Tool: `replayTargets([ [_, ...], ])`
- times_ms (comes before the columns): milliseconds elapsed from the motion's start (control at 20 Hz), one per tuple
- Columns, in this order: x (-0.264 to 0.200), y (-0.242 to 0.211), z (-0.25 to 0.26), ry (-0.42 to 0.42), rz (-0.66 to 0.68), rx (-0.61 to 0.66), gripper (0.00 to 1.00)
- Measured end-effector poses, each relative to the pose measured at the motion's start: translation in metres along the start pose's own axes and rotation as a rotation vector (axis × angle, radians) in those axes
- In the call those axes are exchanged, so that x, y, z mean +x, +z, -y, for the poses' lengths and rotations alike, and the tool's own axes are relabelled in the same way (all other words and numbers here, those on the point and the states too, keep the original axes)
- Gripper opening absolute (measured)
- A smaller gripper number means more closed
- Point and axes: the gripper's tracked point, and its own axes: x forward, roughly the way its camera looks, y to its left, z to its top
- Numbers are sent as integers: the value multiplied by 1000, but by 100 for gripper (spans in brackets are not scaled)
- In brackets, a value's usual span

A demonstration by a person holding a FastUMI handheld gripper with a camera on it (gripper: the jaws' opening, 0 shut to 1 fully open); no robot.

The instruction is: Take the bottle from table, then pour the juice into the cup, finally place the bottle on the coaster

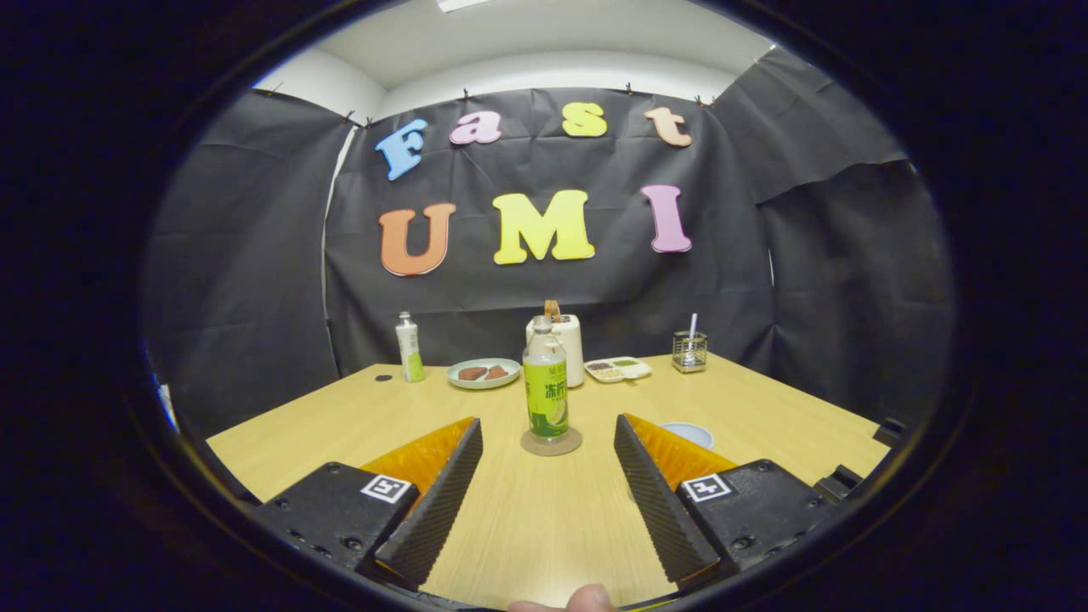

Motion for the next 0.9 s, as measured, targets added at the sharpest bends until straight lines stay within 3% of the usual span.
replayTargets([
  [350,-32,-5,3,-26,84,-21,100],
  [900,-32,-19,-3,-22,95,4,100],
])
